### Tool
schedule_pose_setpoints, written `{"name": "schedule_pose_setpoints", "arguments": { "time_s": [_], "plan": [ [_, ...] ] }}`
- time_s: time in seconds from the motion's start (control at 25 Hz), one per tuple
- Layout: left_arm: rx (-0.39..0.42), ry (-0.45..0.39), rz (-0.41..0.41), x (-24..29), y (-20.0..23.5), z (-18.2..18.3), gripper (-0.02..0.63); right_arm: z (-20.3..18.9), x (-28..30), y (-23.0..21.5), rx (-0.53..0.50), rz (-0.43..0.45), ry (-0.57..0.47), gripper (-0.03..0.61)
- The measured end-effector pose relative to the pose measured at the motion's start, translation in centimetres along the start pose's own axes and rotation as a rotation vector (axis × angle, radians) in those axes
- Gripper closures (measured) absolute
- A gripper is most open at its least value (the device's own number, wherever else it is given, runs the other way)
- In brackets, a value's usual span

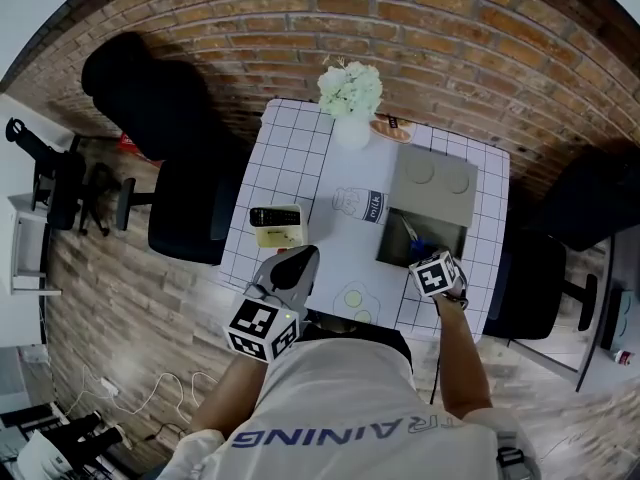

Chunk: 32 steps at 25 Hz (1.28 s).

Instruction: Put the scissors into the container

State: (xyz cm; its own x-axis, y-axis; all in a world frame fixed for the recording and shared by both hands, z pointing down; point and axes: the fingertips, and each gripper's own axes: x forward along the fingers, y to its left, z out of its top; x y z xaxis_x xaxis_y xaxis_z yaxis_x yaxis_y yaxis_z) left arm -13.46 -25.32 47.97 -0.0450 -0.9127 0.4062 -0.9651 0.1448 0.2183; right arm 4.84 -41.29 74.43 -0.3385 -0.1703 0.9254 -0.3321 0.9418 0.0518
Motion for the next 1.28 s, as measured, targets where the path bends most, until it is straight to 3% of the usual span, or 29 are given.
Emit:
{"name": "schedule_pose_setpoints", "arguments": {
  "time_s": [0.24,0.36,0.52,0.72,1.04,1.28],
  "plan": [
    [-0.025,-0.008,-0.004,-0.9,1.2,-0.4,0.614,0.4,-0.8,-0.6,0.036,-0.057,-0.02,0.463],
    [-0.026,-0.023,-0.029,-1.0,1.3,-0.1,0.614,1.5,-2.7,-1.3,0.104,-0.082,-0.11,0.436],
    [-0.008,-0.066,-0.093,-0.2,0.7,1.5,0.614,4.0,-8.8,-2.5,0.199,-0.135,-0.275,0.463],
    [0.035,-0.109,-0.184,1.2,-0.6,3.5,0.614,6.6,-16.9,-3.6,0.244,-0.25,-0.463,0.466],
    [0.091,-0.164,-0.292,1.9,-2.3,6.4,0.614,8.3,-28.8,-3.0,0.322,-0.401,-0.758,0.555],
    [0.115,-0.194,-0.349,1.5,-3.4,8.0,0.614,8.7,-34.5,-0.9,0.344,-0.423,-0.923,0.563]
  ]
}}
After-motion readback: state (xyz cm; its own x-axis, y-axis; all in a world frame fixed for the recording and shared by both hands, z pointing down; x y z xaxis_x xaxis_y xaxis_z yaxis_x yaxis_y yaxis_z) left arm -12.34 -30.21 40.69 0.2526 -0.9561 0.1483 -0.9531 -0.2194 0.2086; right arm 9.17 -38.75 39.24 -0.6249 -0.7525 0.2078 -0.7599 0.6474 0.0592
